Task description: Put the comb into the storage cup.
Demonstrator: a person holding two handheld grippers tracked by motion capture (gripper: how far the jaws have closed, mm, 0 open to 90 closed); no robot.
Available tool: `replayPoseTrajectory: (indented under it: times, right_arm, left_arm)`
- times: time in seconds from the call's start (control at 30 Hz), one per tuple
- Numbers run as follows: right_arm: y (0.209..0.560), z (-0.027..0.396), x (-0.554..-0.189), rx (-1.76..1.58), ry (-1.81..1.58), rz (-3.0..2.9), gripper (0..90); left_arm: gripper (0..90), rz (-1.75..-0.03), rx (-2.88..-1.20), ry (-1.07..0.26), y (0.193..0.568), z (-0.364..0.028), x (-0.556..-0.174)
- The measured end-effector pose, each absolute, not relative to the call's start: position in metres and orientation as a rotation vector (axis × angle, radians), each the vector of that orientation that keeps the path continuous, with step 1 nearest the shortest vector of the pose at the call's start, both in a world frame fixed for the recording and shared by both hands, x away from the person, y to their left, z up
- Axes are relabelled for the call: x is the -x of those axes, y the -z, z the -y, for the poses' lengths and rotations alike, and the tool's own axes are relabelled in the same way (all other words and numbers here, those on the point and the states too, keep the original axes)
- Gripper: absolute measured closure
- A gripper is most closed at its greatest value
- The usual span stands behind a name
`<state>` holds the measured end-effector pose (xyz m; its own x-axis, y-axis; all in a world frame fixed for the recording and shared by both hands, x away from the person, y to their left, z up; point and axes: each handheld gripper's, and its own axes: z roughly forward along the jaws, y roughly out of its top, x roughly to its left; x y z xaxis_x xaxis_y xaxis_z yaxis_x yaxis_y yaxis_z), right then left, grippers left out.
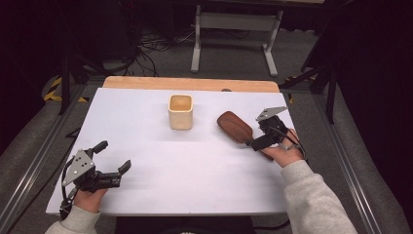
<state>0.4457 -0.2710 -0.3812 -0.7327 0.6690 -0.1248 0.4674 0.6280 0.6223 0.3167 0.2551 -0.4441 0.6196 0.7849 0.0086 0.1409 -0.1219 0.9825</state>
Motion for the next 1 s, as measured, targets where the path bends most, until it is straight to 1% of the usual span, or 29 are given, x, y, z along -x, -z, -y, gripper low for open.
replayPoseTrajectory:
  times: [0.17, 0.37, 0.5, 0.57, 0.67, 0.7, 0.73, 0.83, 0.87, 0.9, 1.0]
  right_arm:
    - [0.388, 0.268, -0.453, -0.925, -0.714, -2.553, 9.0]
    - [0.397, 0.265, -0.463, -0.954, -0.63, -2.599, 14.4]
    - [0.402, 0.265, -0.468, -0.982, -0.592, -2.633, 20.0]
    - [0.406, 0.264, -0.47, -0.998, -0.56, -2.662, 25.6]
    - [0.409, 0.263, -0.472, -1.018, -0.53, -2.682, 30.9]
    - [0.409, 0.263, -0.472, -1.018, -0.53, -2.682, 30.9]
    - [0.41, 0.263, -0.474, -1.034, -0.513, -2.694, 35.0]
    - [0.413, 0.264, -0.476, -1.061, -0.492, -2.706, 40.4]
    - [0.413, 0.264, -0.476, -1.061, -0.492, -2.706, 40.4]
    - [0.414, 0.264, -0.477, -1.075, -0.476, -2.722, 42.8]
    - [0.416, 0.263, -0.478, -1.087, -0.453, -2.731, 45.2]
  left_arm:
    - [0.1, -0.778, -1.643, -0.656, 0.446, -0.254, -0.318]
    - [0.1, -0.78, -1.657, -0.636, 0.445, -0.253, -0.316]
    - [0.1, -0.78, -1.636, -0.626, 0.445, -0.254, -0.317]
    - [0.1, -0.786, -1.644, -0.629, 0.446, -0.254, -0.317]
    - [0.1, -0.775, -1.651, -0.613, 0.446, -0.255, -0.317]
    - [0.1, -0.775, -1.651, -0.613, 0.446, -0.255, -0.317]
    - [0.2, -0.771, -1.655, -0.612, 0.445, -0.256, -0.317]
    - [0.4, -0.757, -1.657, -0.611, 0.445, -0.256, -0.316]
    - [0.4, -0.757, -1.657, -0.611, 0.445, -0.256, -0.316]
    - [0.4, -0.744, -1.669, -0.601, 0.445, -0.257, -0.316]
    - [0.4, -0.732, -1.675, -0.606, 0.446, -0.255, -0.315]
